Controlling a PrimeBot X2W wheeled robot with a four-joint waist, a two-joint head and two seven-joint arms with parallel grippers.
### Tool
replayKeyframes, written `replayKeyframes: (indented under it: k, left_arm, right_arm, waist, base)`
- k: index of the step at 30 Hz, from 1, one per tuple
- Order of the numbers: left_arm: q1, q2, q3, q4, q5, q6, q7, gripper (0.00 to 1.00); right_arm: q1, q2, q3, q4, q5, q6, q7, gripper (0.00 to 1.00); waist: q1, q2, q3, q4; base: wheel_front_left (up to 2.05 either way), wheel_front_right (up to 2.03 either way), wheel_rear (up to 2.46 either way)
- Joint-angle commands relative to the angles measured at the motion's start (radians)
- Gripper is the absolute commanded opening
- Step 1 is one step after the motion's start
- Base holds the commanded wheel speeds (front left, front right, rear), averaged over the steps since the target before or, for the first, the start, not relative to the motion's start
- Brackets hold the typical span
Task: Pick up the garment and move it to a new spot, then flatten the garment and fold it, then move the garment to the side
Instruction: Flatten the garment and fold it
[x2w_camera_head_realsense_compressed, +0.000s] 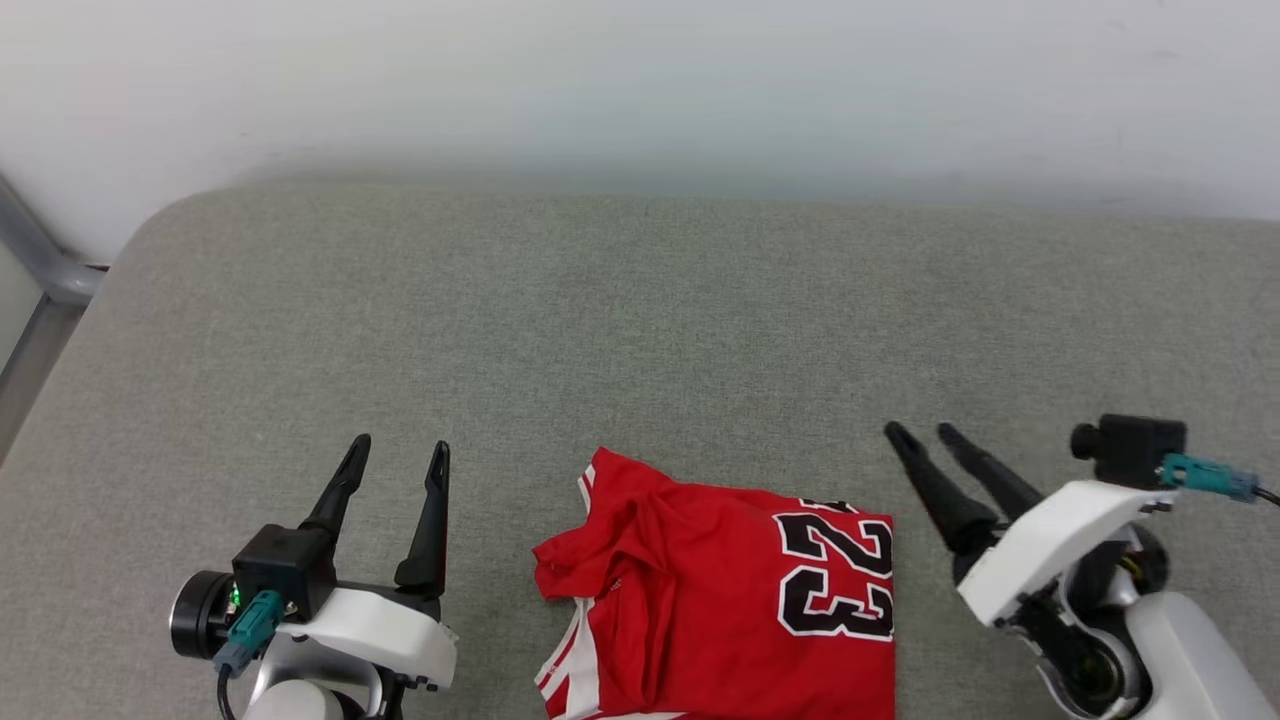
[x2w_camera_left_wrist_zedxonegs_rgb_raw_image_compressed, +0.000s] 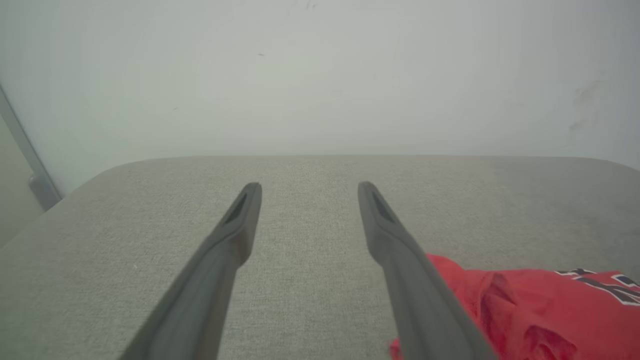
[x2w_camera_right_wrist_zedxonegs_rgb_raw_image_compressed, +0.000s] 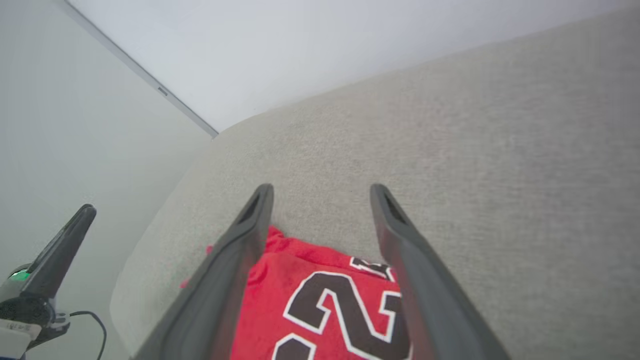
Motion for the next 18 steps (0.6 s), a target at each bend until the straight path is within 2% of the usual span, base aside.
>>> replayKeyframes:
  k: [1, 10, 18]
  left_arm:
    - [0.007, 0.002, 0.001, 0.002, 0.003, 0.003, -0.006, 1.00]
    - [0.043, 0.010, 0.019, 0.009, 0.003, 0.013, -0.006, 1.00]
    - [0.075, 0.014, 0.035, 0.017, 0.012, 0.032, -0.006, 1.00]
  right_arm:
    - [0.014, -0.003, -0.014, -0.003, -0.022, 0.000, -0.010, 1.00]
    - [0.152, 0.045, -0.272, -0.139, -0.414, 0.000, -0.115, 1.00]
    - [0.265, 0.117, -0.319, -0.296, -0.636, 0.000, -0.176, 1.00]
  waist:
    - [0.0000, 0.0000, -0.010, -0.010]
    - [0.0000, 0.0000, -0.056, -0.045]
    - [0.0000, 0.0000, -0.085, -0.051]
  base:
    - [0.00, 0.00, 0.00]
    - [0.00, 0.00, 0.00]
    - [0.00, 0.00, 0.00]
